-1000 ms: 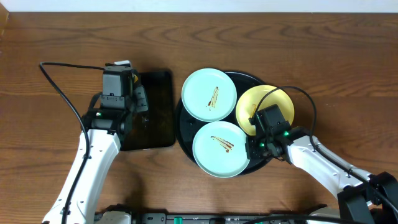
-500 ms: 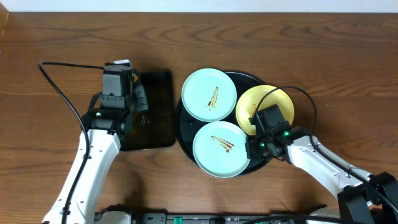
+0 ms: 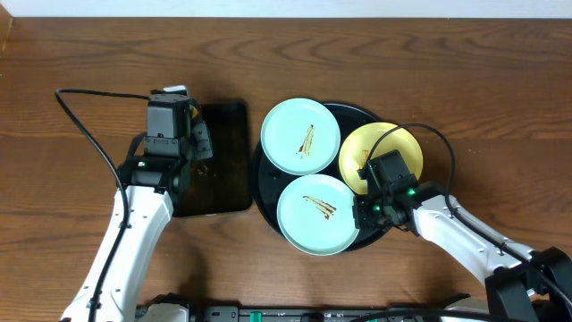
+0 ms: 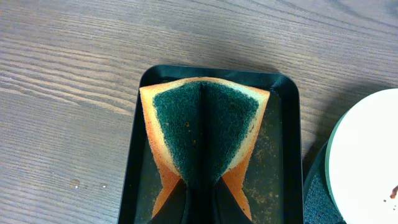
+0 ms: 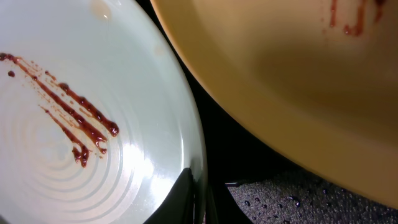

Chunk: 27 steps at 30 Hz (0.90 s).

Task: Clean dirty plates on tray and stack at the side
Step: 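Carry the sponge with the left gripper over the front green plate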

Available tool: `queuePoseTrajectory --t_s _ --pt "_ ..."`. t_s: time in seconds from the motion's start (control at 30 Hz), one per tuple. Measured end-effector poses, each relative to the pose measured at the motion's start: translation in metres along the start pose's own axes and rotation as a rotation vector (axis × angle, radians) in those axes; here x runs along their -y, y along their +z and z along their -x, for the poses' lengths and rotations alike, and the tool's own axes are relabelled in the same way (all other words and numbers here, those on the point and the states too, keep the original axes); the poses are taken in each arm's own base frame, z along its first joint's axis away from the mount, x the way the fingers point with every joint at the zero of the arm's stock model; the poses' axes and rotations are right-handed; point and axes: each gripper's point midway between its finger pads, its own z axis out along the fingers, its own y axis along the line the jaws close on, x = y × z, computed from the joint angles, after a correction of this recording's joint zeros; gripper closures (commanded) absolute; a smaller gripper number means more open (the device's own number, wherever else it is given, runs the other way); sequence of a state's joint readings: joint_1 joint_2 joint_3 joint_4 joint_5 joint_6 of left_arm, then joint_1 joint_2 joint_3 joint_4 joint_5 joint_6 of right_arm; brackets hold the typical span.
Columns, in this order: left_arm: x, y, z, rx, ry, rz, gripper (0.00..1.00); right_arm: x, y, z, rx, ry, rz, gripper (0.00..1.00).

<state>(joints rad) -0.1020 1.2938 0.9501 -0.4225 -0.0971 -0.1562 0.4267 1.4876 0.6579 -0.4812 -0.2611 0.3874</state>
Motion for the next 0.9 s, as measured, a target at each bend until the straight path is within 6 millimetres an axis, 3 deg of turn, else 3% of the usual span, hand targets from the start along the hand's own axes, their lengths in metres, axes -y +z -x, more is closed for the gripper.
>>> queuePoseTrajectory --t_s 0.53,0.9 --pt "0.0 0.0 -0.001 -0.004 0.001 0.0 0.93 -0.001 0.0 0.002 0.006 0.006 0.002 0.99" --pt "0.015 -0.002 -0.023 -0.102 0.008 -0.093 0.93 -0.001 0.0 0.002 0.007 0.012 0.002 0.99"
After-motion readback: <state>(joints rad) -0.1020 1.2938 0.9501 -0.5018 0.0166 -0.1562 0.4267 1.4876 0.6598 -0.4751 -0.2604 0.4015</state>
